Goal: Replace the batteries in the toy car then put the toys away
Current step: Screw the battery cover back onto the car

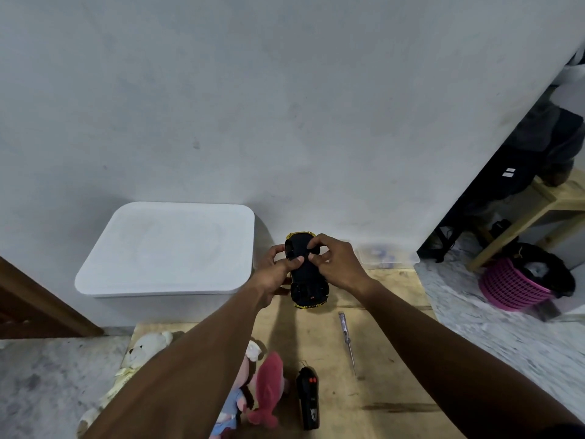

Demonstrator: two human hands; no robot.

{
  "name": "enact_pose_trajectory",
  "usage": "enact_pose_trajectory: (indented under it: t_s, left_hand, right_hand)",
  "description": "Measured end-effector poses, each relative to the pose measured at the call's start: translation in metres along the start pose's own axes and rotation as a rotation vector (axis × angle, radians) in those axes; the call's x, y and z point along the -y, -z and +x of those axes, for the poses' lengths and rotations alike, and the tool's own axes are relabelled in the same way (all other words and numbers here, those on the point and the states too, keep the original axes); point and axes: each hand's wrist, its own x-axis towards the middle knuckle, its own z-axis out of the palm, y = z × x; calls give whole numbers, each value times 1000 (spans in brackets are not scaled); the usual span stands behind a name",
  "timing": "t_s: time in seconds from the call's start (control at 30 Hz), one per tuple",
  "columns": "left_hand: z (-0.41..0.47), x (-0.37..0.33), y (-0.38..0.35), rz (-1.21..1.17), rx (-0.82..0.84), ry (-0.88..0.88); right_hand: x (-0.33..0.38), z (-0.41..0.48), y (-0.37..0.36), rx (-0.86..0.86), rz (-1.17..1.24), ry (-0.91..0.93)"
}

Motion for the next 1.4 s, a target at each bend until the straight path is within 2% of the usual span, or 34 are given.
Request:
enact_pose_trajectory:
  t_s: [0.2, 0.3, 0.4, 0.47, 0.5, 0.57, 0.67, 0.8, 0.9, 0.97, 1.07, 1.17, 1.23, 1.27, 1.4]
  left_hand:
    - [2, 1, 1, 31, -7, 12]
    - [2, 3, 0, 59, -10, 7]
    - [3, 8, -2, 112, -27, -19]
    - [3, 11, -1, 134, -12, -47]
    - [3, 12, 0, 145, 1, -64]
    - [4, 13, 0, 175, 32, -101]
    - [7, 16, 0, 257, 72, -120]
    - [13, 18, 2, 312, 71, -82]
    - [19, 20, 5, 303, 74, -68]
    - [21, 19, 6, 290, 76, -51]
    - [22, 17, 6, 278, 67, -26]
    - [21, 14, 4, 292, 73, -16]
    - [19, 10, 2, 305, 83, -9]
    - [19, 8, 1, 314, 86, -8]
    - [15, 0, -1, 348, 84, -15]
  right_hand:
    - [-3, 2, -1, 8, -47, -20]
    - [-10, -2, 0, 18, 32, -27]
    - [-32, -12, -1, -180, 141, -107]
    - [-58, -19, -2, -270, 70, -179]
    - [-73, -23, -2, -229, -54, -230]
    - [-103, -33, -5, -7, -292, -394]
    - [-127, -51, -16, 230, -293, -658]
    - [-144, -62, -30, 261, -345, -692]
    - [-145, -58, -29, 212, -216, -737]
    - [-136, -47, -22, 142, -133, -677]
    - [-106, -21, -2, -108, -74, -406]
    - [-61, 5, 17, -315, 250, -251]
    - [-33, 19, 23, -325, 470, -194]
    - [-21, 24, 25, -308, 505, -153]
    - [5, 30, 19, -247, 416, -6]
